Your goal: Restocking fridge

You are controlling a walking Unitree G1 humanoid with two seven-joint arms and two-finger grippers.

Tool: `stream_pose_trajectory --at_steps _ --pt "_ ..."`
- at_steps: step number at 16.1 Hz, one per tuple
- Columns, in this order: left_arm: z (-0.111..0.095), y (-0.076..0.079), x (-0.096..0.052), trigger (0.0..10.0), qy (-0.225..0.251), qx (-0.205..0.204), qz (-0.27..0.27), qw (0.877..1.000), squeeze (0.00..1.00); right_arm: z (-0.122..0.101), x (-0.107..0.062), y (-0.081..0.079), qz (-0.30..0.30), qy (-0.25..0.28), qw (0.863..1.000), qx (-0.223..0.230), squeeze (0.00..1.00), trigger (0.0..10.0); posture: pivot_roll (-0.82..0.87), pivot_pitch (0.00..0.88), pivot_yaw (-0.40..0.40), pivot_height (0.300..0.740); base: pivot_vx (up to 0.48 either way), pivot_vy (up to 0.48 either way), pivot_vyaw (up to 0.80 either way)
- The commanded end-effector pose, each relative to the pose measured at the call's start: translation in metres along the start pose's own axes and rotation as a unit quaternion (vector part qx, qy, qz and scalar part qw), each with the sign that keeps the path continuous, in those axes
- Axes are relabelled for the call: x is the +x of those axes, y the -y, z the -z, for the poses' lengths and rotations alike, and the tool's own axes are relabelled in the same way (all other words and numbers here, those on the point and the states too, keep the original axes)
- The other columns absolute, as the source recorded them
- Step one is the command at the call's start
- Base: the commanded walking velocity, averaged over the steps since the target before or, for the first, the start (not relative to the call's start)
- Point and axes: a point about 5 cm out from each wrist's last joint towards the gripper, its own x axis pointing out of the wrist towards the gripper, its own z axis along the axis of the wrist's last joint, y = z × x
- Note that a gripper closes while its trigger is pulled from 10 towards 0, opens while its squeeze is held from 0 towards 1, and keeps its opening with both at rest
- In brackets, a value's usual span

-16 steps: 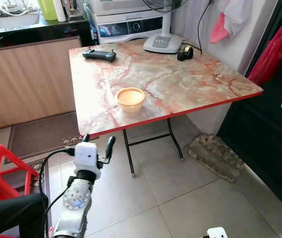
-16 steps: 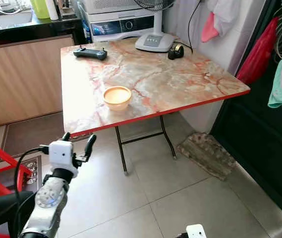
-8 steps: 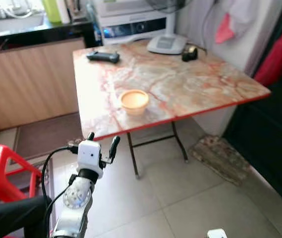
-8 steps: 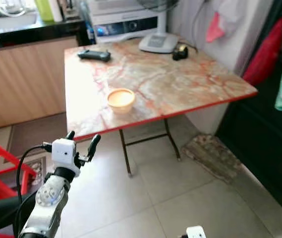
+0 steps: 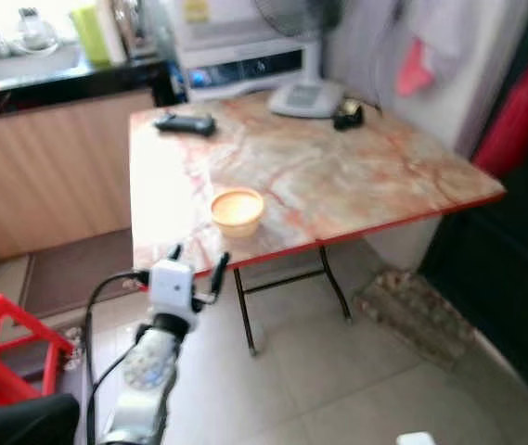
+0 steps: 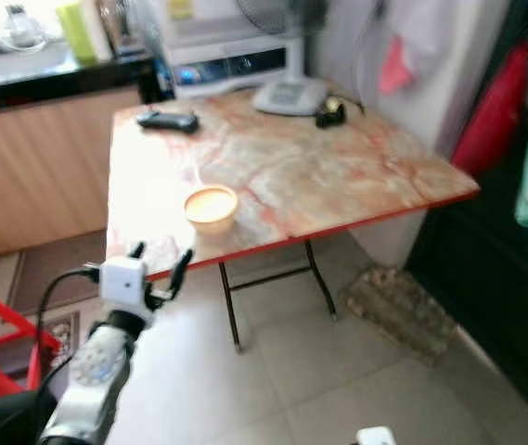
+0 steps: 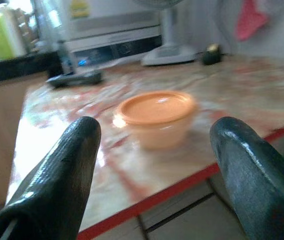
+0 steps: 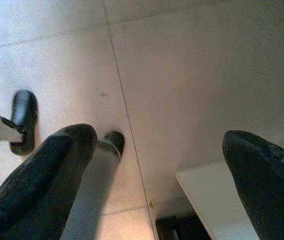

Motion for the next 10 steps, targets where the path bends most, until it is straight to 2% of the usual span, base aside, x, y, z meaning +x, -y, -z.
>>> stream_pose_trajectory --at_steps 1,3,6,10 --pt "0.0002 -0.0063 -0.0007 10.0 -0.005 -0.002 -0.013 1.000 0.00 -0.0051 0.0011 -0.0044 -0.007 0.007 1.000 -0.002 0.00 10.0 -0.01 0.000 0.021 0.740 0.277 0.000 0.00" --pt "-0.0005 -0.0053 -0.0003 10.0 -0.004 -0.004 -0.014 1.000 0.00 -0.0069 0.0011 -0.0043 -0.009 0.013 1.000 -0.010 0.00 10.0 -0.01 0.000 0.020 0.740 0.276 0.000 0.22" --pt "-0.0022 -0.0047 0.0007 10.0 -0.002 -0.004 -0.015 1.000 0.00 -0.0069 0.0012 -0.0041 -0.008 0.010 1.000 -0.011 0.00 10.0 -0.01 0.000 0.019 0.740 0.279 0.000 0.73" --pt "-0.0047 -0.0061 0.0016 10.0 0.002 -0.005 -0.022 1.000 0.00 -0.0073 0.0012 -0.0036 -0.005 0.012 1.000 0.001 0.00 10.0 0.00 0.000 0.012 0.740 0.277 0.000 0.00"
